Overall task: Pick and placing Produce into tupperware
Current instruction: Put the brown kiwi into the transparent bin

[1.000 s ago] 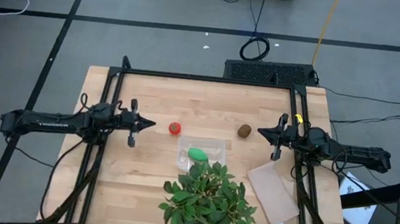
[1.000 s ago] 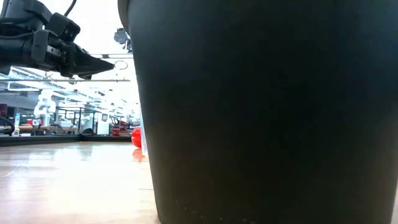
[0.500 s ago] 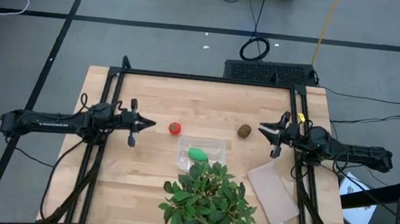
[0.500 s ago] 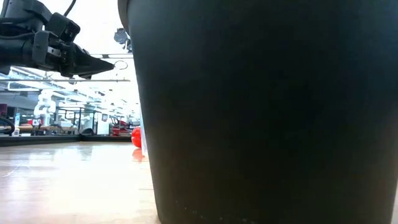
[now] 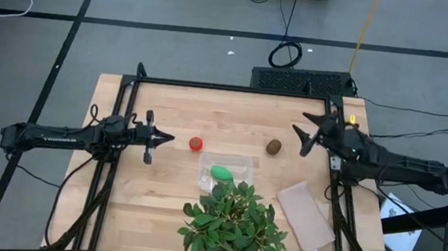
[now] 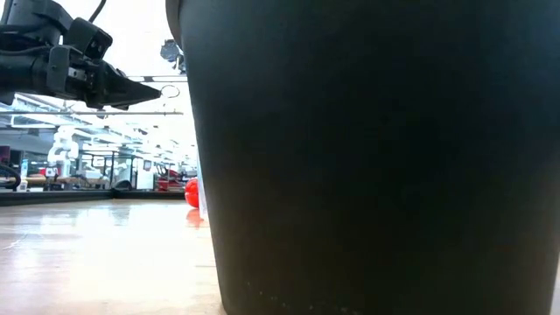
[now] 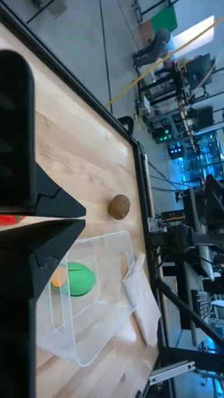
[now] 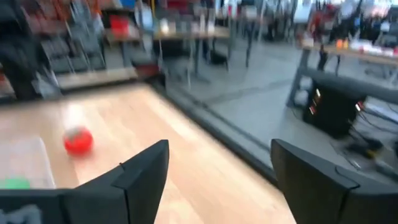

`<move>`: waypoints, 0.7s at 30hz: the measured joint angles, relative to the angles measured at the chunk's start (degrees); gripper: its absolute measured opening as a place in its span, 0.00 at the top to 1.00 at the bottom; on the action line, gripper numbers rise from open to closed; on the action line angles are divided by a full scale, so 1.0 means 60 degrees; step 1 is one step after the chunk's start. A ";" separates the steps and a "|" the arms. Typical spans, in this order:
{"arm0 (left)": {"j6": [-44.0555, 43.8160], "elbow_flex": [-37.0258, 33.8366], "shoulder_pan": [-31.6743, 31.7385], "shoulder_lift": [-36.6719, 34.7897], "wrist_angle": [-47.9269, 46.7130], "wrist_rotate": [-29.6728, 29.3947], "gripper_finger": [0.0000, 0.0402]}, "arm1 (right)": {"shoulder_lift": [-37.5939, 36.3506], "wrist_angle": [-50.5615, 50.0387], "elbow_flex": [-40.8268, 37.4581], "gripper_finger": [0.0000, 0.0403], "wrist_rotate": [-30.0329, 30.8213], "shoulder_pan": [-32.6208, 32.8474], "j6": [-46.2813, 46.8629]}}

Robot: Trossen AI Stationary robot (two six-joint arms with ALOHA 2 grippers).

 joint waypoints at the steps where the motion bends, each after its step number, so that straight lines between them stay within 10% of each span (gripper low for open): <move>1: -0.0002 0.0000 -0.0001 -0.0001 0.0000 0.0000 0.95 | 0.0331 -0.0438 0.0290 0.32 -0.0012 -0.0080 -0.0006; 12: -0.0086 0.0004 -0.0002 0.0002 -0.0004 0.0055 0.95 | 0.3572 -0.4044 0.3510 0.33 -0.4324 -0.1313 -0.1156; 21: -0.0100 0.0004 -0.0002 0.0002 -0.0007 0.0080 0.95 | 0.6110 -0.5397 0.4150 0.33 -0.5056 -0.2149 -0.2164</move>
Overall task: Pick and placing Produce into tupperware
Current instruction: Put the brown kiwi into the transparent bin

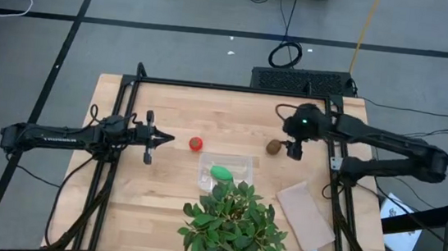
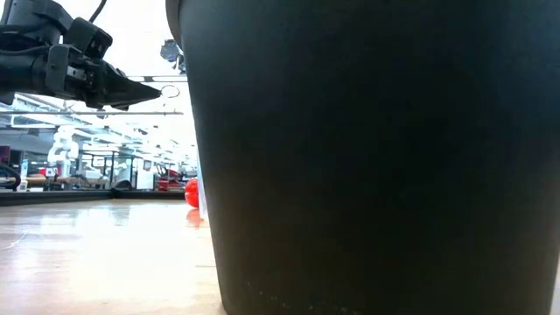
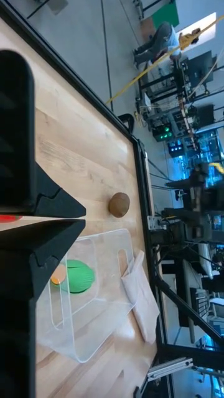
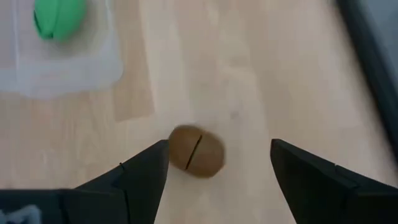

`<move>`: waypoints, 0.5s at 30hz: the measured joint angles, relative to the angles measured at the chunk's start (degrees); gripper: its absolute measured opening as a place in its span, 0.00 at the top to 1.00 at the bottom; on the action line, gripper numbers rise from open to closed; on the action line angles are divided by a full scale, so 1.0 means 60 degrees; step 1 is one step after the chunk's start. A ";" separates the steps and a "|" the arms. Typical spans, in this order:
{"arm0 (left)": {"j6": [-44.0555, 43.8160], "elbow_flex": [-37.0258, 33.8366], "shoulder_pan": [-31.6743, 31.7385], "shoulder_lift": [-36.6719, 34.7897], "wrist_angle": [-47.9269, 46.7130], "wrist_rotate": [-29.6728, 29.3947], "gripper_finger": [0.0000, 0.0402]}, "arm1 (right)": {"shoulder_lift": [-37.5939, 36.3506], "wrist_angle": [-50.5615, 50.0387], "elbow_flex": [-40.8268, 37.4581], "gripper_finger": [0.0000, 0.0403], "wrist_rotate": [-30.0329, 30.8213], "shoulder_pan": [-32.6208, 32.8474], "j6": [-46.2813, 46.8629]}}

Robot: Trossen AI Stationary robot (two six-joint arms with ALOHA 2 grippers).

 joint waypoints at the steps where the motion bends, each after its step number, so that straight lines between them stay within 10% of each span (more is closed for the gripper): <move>1: -0.0002 0.0000 0.0002 0.0000 0.0000 0.0000 0.95 | 0.0273 -0.0018 0.0000 0.32 -0.0144 -0.0061 -0.0039; 15: 0.0011 0.0000 0.0000 0.0000 -0.0026 0.0000 0.95 | 0.2547 -0.0427 0.0491 0.17 -0.0477 -0.0336 -0.0567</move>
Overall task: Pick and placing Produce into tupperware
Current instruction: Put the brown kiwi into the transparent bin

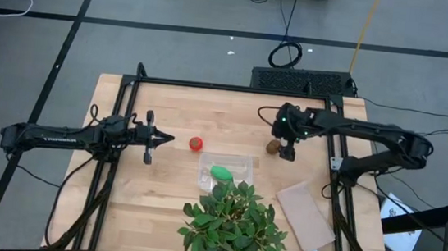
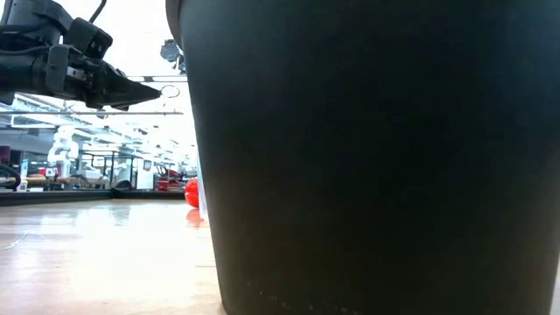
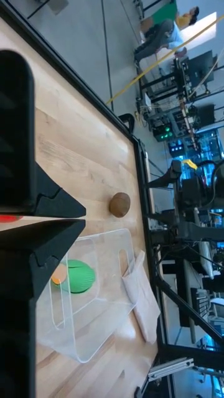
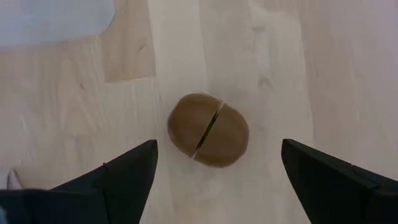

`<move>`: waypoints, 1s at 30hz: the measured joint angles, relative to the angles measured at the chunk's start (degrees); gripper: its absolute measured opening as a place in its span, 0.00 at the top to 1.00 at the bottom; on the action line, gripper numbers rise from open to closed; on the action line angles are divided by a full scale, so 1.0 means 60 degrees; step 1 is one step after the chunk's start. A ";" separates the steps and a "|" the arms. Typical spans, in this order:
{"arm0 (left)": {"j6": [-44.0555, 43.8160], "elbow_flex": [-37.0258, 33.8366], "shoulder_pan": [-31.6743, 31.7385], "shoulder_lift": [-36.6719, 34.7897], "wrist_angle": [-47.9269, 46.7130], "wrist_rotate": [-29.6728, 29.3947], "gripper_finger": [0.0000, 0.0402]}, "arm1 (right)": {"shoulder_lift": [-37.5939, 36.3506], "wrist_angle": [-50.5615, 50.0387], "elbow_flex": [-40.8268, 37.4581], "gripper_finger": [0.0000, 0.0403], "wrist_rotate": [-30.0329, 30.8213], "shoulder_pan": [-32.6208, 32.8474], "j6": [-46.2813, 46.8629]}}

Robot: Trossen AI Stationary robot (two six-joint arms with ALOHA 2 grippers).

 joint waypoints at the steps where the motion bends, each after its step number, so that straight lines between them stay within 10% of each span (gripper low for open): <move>1: 0.0000 0.0000 0.0000 0.0000 0.0000 -0.0004 0.95 | 0.0112 -0.0135 0.0128 0.17 -0.0003 0.0001 -0.0146; 30: 0.0051 0.0004 0.0003 0.0000 -0.0280 -0.0004 0.95 | 0.0641 0.0235 0.0522 0.17 -0.0188 0.0399 -0.6037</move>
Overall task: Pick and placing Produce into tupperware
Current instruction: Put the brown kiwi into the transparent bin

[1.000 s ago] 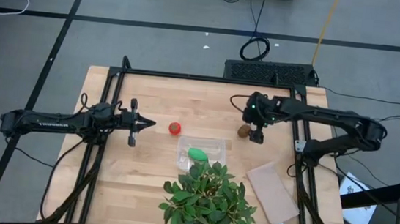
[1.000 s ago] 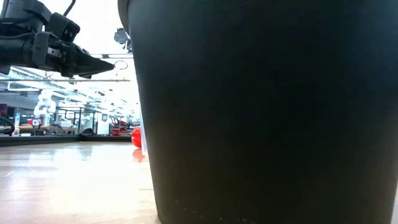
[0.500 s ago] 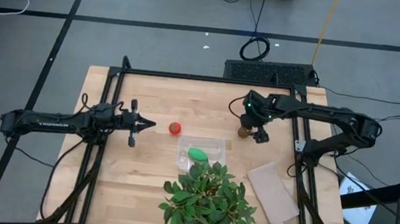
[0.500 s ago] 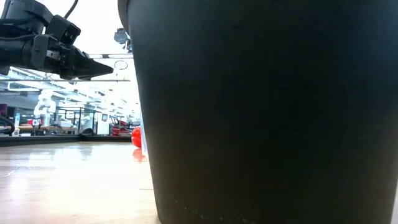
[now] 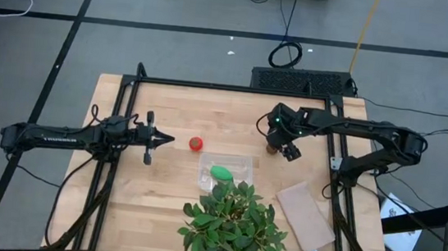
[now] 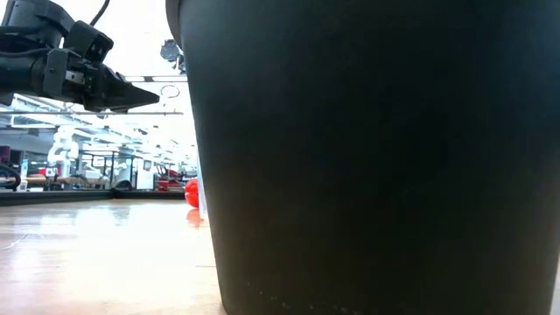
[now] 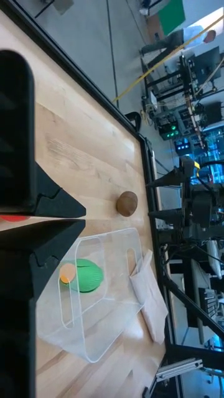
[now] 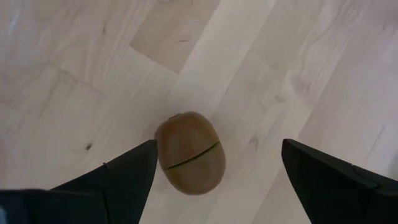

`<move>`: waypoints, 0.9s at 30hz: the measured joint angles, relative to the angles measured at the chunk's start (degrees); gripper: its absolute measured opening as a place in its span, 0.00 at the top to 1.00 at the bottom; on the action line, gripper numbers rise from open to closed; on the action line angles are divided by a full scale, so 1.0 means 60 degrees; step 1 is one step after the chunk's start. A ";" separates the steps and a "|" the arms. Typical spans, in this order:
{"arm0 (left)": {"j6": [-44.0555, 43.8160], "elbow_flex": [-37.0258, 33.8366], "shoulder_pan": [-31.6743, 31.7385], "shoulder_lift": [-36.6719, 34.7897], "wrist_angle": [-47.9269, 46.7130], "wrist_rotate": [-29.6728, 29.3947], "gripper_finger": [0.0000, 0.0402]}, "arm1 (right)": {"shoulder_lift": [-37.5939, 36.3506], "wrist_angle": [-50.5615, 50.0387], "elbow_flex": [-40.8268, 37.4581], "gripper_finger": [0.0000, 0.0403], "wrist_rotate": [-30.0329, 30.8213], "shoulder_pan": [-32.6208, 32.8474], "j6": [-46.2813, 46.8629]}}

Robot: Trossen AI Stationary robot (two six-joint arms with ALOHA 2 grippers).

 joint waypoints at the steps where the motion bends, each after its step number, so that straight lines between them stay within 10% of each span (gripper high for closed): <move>1: 0.0000 0.0000 0.0000 0.0000 0.0003 0.0000 0.95 | 0.0014 0.0002 0.0000 0.18 0.0003 0.0000 0.0001; 27: 0.0000 0.0000 -0.0003 -0.0001 -0.0004 -0.0004 0.95 | 0.0038 0.1234 -0.1380 0.18 0.0304 0.0102 -0.0466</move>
